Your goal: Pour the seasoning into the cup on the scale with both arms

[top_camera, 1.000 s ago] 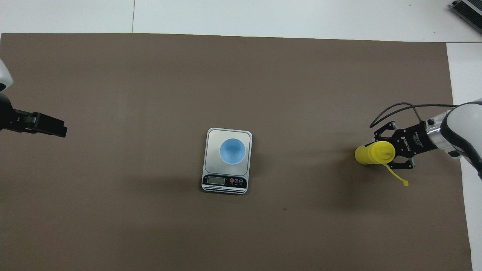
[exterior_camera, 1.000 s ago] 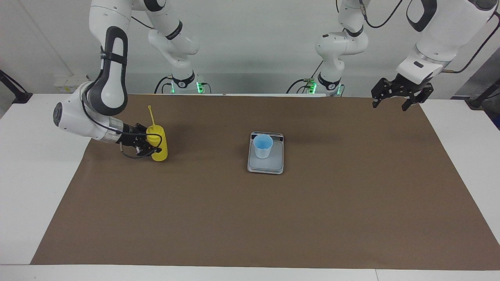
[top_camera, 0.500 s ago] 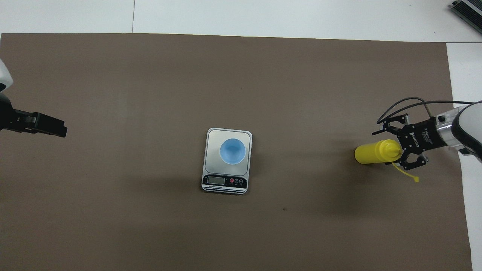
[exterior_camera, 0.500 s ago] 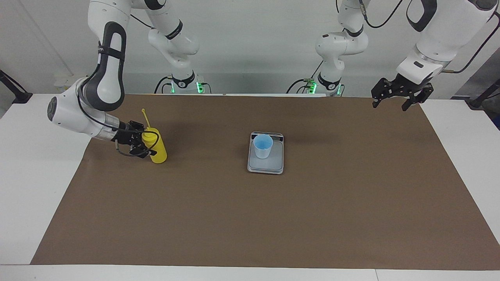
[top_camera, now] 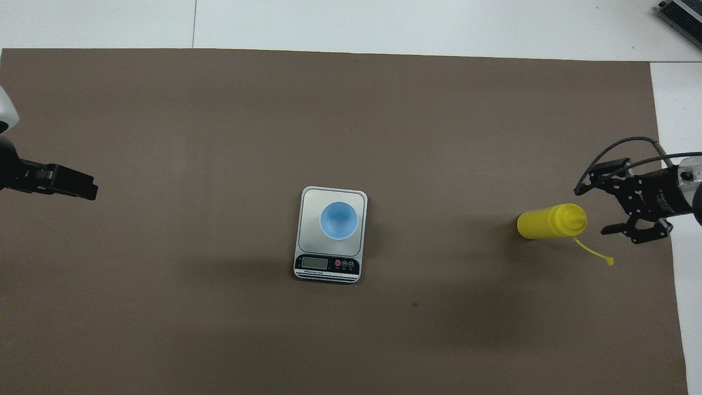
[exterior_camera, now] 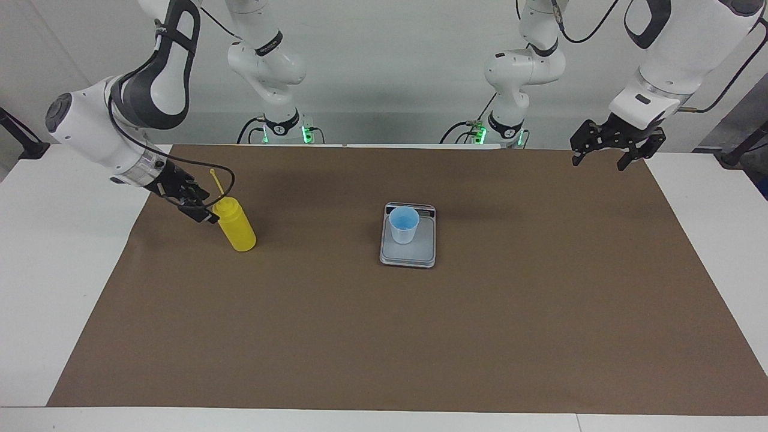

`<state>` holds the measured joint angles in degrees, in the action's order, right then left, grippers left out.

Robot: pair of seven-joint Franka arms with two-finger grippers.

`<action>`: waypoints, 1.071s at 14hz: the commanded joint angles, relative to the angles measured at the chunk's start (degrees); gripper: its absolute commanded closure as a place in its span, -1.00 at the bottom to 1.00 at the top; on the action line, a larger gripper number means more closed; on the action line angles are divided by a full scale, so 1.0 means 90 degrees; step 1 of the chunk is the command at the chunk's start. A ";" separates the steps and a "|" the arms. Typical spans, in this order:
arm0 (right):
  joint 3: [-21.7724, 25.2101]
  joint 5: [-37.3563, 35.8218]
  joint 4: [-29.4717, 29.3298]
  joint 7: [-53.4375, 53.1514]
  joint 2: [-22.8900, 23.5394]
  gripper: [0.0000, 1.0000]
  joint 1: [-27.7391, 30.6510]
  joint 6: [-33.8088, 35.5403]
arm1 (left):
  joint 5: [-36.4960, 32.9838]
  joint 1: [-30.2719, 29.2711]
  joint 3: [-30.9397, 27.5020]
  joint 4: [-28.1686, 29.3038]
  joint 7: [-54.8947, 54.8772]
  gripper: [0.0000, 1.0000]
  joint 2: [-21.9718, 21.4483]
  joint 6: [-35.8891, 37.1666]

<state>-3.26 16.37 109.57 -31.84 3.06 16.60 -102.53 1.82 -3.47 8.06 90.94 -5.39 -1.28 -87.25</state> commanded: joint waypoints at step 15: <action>-0.0058 -0.2151 -0.0973 0.1320 -0.0701 -1.00 -0.2079 0.0053 | 0.0090 -0.0083 0.0032 0.0091 -0.0045 -1.00 -0.0092 0.0055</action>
<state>-3.71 -2.24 103.41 -21.82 -3.55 -2.62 -103.15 1.82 -3.47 8.06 90.94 -5.39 -1.28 -87.25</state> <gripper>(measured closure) 0.000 0.000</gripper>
